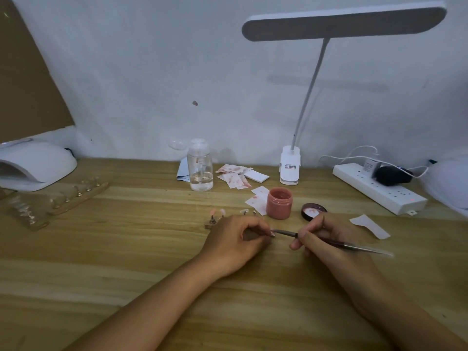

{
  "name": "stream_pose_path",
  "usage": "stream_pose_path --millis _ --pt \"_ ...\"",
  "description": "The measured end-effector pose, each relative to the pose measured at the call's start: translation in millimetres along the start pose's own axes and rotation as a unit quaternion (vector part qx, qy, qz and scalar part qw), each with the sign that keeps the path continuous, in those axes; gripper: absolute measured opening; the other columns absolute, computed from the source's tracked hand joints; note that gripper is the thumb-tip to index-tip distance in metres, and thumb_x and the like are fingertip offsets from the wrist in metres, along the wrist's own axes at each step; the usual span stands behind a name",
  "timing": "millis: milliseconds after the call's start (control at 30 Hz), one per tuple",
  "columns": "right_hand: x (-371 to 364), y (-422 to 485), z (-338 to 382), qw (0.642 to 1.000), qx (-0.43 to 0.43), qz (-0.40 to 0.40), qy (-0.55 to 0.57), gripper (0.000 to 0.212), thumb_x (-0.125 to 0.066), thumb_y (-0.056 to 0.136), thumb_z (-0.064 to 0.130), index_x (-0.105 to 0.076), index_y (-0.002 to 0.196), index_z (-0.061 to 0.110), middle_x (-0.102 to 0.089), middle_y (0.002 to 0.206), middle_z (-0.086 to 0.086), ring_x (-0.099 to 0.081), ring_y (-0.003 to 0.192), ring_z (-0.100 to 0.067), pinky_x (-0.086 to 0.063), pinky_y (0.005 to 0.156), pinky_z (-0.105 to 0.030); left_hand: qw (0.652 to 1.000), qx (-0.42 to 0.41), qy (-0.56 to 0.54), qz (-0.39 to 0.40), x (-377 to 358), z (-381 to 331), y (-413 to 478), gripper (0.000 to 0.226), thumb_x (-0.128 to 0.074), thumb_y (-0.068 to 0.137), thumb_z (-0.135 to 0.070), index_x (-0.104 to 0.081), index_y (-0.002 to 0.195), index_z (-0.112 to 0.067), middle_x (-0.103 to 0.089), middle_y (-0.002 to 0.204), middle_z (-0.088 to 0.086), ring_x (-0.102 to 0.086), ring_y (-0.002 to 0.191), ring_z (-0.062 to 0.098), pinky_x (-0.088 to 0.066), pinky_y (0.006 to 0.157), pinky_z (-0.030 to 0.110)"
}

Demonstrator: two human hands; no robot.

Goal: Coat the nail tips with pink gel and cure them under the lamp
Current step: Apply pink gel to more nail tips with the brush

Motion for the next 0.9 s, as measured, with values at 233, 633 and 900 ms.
stream_pose_path --millis 233,633,900 --pt "0.4 0.3 -1.0 1.000 -0.003 0.000 -0.015 0.010 -0.061 0.089 0.001 -0.058 0.080 0.003 -0.074 0.072 -0.008 -0.058 0.059 0.000 -0.044 0.062 -0.015 1.000 -0.002 -0.003 -0.002 -0.4 0.0 0.6 0.008 -0.075 0.085 -0.020 -0.077 0.089 -0.027 -0.065 0.074 -0.025 -0.050 0.059 -0.019 -0.030 0.057 0.003" --pt "1.1 0.0 -0.8 1.000 0.002 -0.003 -0.021 0.008 -0.060 0.088 -0.001 -0.057 0.081 0.002 -0.073 0.071 -0.008 -0.059 0.061 -0.001 -0.042 0.061 -0.013 1.000 -0.004 -0.008 -0.003 -0.1 0.4 0.1 0.009 -0.075 0.085 -0.020 -0.076 0.089 -0.028 -0.065 0.073 -0.023 -0.050 0.057 -0.019 -0.031 0.055 0.004" --pt "1.1 -1.0 1.3 1.000 0.015 0.006 -0.010 0.010 -0.059 0.089 -0.001 -0.056 0.081 0.003 -0.073 0.073 -0.010 -0.059 0.061 -0.001 -0.044 0.064 -0.018 1.000 0.001 -0.004 -0.003 0.8 -1.2 0.3 0.008 -0.075 0.085 -0.021 -0.076 0.088 -0.028 -0.067 0.077 -0.020 -0.050 0.057 -0.018 -0.030 0.055 0.005"
Point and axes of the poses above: each hand's wrist, its own y-axis towards the middle knuckle, its own x-axis out of the back of the hand, z = x × y, the point moved 1 cm from there along y, towards the middle knuckle
